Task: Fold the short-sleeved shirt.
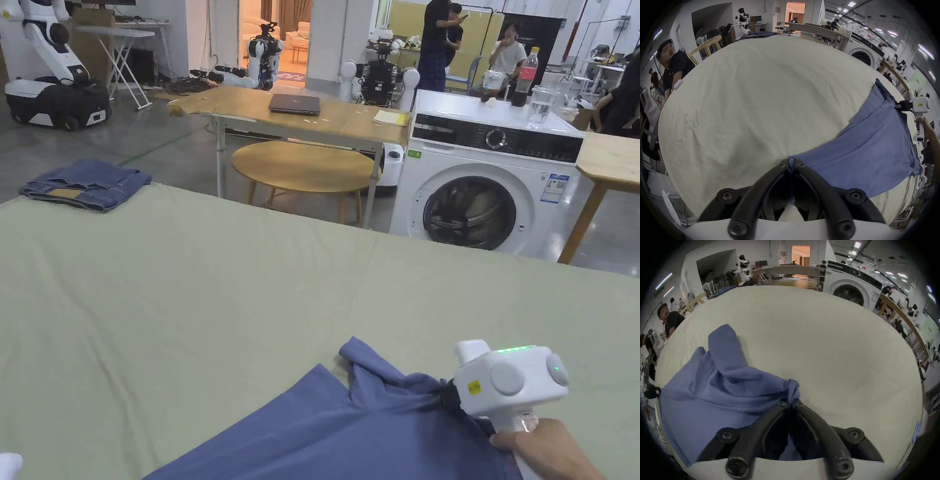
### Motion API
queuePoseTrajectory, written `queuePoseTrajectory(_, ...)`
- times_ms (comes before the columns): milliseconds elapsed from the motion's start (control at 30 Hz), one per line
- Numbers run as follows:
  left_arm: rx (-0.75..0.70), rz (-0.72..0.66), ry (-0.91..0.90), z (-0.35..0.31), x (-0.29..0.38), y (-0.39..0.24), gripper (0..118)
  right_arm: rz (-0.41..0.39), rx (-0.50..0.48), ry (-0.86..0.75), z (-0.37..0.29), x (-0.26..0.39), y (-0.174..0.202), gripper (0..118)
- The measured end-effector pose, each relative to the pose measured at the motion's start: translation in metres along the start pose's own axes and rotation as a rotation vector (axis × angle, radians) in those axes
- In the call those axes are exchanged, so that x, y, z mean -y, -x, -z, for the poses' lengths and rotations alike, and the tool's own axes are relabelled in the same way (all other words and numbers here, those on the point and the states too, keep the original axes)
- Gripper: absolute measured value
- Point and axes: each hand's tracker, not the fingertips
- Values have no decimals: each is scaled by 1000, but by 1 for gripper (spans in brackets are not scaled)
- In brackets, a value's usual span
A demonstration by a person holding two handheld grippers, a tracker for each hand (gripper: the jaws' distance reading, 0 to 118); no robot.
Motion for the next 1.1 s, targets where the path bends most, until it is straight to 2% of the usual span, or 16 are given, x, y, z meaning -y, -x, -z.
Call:
queuePoseTrajectory(67, 4, 0, -13, 0, -1, 3, 0, -86, 51, -38, -9, 5, 10, 2)
queuePoseTrajectory(267, 10, 8, -97, -23, -3, 4, 0, 60, 93, -242, -83, 8, 2, 1)
queuePoseTrajectory(433, 67, 12, -220, -60, -17, 6, 0, 52, 178, -396, -168, 20, 0, 1)
queuePoseTrajectory(500, 93, 22, -273, -81, -29, 2, 0, 73, 210, -441, -203, 22, -3, 1)
queuePoseTrajectory(667, 130, 103, -416, -137, -79, -19, 0, 105, 310, -588, -304, 27, -16, 1)
queuePoseTrajectory(867, 166, 161, -578, -220, -155, -60, 0, 199, 375, -737, -410, 25, -40, 1)
queuePoseTrajectory(1100, 174, 229, -668, -284, -239, -103, 0, 264, 437, -854, -482, 7, -64, 1)
